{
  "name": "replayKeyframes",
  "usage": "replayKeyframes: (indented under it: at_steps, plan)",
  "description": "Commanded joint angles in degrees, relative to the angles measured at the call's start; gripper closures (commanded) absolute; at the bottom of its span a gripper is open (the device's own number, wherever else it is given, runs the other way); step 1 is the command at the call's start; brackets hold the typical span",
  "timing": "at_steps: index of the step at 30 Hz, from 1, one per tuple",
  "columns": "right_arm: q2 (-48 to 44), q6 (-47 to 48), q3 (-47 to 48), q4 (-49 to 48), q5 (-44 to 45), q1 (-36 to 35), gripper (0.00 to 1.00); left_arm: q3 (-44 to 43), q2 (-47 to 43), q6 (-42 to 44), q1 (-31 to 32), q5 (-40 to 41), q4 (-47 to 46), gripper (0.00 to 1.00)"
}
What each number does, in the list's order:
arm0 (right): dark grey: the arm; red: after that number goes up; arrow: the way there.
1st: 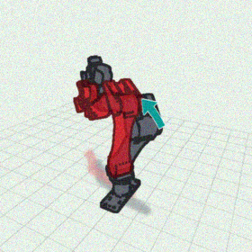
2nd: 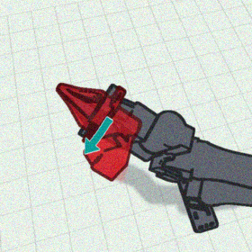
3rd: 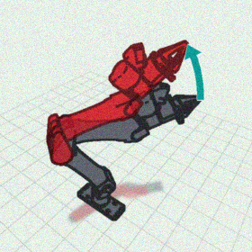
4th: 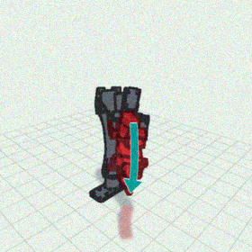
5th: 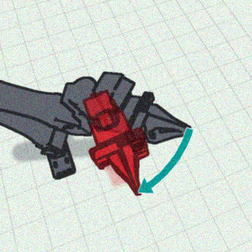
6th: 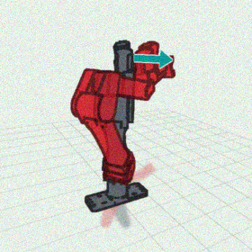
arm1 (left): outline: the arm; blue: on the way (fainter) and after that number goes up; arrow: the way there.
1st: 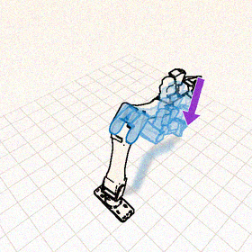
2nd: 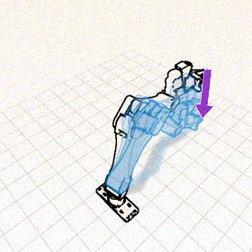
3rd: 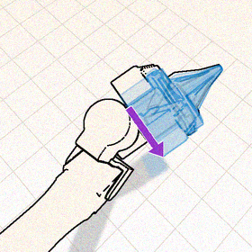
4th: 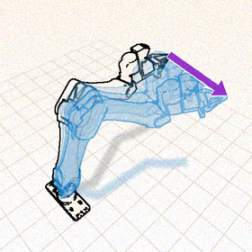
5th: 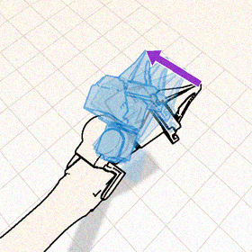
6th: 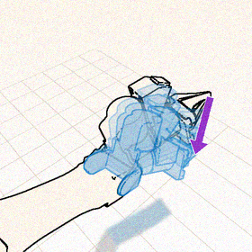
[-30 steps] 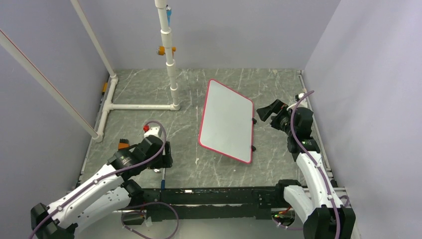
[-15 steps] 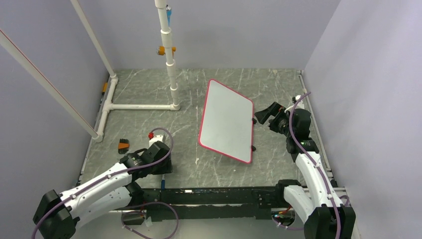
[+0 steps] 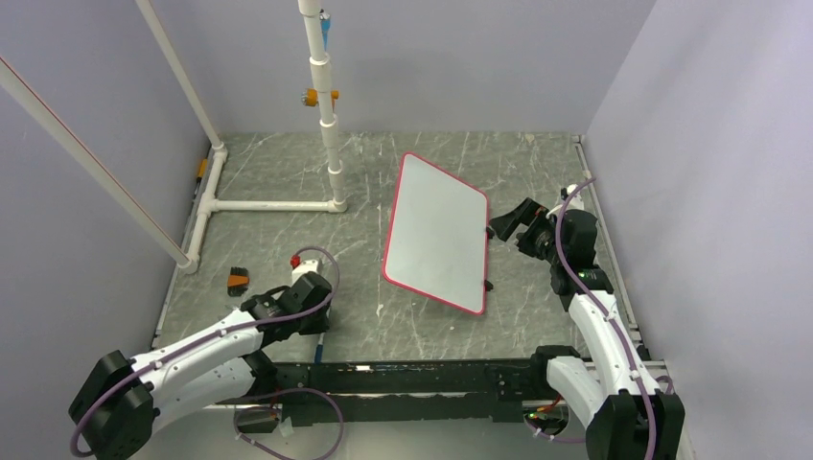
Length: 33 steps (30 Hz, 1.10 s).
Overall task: Write a sentence on the whiteboard
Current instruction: Pick up the whiteboard marker from the corner of the board.
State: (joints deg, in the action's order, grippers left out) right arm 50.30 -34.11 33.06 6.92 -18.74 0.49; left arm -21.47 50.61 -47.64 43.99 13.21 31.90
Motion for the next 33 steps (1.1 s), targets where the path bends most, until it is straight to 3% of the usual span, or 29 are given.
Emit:
replayKeyframes:
  at_steps: [1,2,3,8,12,15,18,25,33]
  plan:
    - [-0.93,0.52,1.72,-0.7,-0.64,-0.15,0.02,0.06,2.46,-0.05,0.48,-1.64,-3.53,0.88]
    - [-0.99,0.6,1.71,-0.61,-0.69,-0.16,0.01,-0.31,2.86,0.44,0.54,-1.77,-3.59,0.98]
    - [-1.0,0.68,1.62,-0.67,-0.9,-0.19,0.01,-0.89,3.25,1.11,0.53,-1.95,-3.58,1.0]
    - [-0.1,1.8,3.42,1.02,-1.43,-1.31,0.02,-5.41,3.11,5.03,1.04,-2.58,-2.23,1.0]
    - [-1.52,4.6,7.86,5.54,7.62,-6.59,0.02,-11.36,1.7,11.36,1.08,-4.7,0.2,1.0]
    - [-2.03,6.07,11.02,5.34,7.91,-10.07,0.01,-17.0,0.97,16.69,1.06,-6.23,3.6,1.0]
    - [-0.59,5.61,13.68,3.71,-0.06,-11.54,0.01,-22.88,0.36,22.79,1.03,-8.02,7.49,1.0]
    - [7.9,4.14,19.0,-4.07,-27.64,-16.43,0.11,-35.67,-0.34,39.21,1.06,-14.68,13.48,1.0]
    - [15.57,8.63,27.16,0.71,-32.73,-27.91,0.18,-43.73,1.51,53.13,1.17,-27.52,15.38,1.0]
